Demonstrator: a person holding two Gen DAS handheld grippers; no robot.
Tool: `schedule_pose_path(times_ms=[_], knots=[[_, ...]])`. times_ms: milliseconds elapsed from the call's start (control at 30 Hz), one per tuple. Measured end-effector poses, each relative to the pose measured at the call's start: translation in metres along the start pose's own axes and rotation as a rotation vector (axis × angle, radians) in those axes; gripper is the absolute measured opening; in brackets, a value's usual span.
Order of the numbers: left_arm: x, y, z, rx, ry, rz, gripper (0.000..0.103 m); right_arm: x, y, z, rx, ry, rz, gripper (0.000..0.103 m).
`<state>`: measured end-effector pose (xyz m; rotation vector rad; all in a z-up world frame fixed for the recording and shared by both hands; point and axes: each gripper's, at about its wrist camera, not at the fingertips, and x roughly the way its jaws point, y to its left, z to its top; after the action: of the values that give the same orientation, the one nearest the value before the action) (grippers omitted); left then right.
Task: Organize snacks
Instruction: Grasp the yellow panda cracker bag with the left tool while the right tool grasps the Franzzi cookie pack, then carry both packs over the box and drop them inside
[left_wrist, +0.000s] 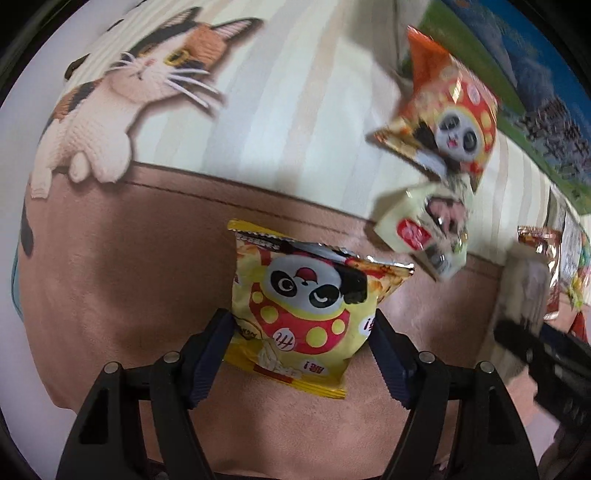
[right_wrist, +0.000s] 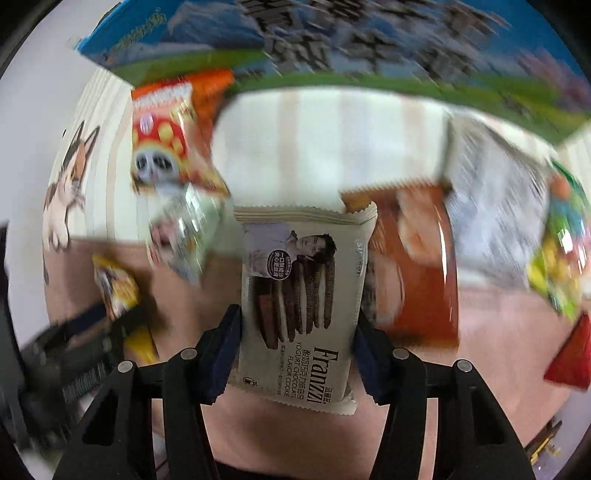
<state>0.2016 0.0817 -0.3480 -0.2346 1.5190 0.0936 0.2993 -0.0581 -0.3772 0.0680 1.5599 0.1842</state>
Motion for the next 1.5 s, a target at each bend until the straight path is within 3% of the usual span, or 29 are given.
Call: schedule_pose_path(times_ms=[233,533,667,833,1300,1500], knots=[[0.016,-0.024,-0.014,0.061,0.022,0.005,0.072,0.001,-0.016,-0.033,0.025,0.023,0.004,0.059],[0.031,-0.032,-0.016,0.069,0.031,0.030,0.071,0.018,-0.031,-0.037,0.078,0.038,0.026,0.061],[0.023,-0.034,-0.017,0.063,0.023,0.019,0.061,0.017,-0.030,-0.046,0.065,0.021,0.016,0.059],[-0.008,-0.051,-0.024,0.077,-0.017,-0.016,0.061,-0.003,-0.023,-0.057,0.056,-0.015,0.048,0.059],[-0.126,-0.087,-0.021,0.187,-0.198,-0.122,0.061,-0.139,-0.035,-0.065,0.011,-0.211,0.159,0.059],[-0.167,-0.101,-0.011,0.225,-0.255,-0.150,0.061,-0.177,-0.039,-0.058,0.032,-0.286,0.189,0.059]])
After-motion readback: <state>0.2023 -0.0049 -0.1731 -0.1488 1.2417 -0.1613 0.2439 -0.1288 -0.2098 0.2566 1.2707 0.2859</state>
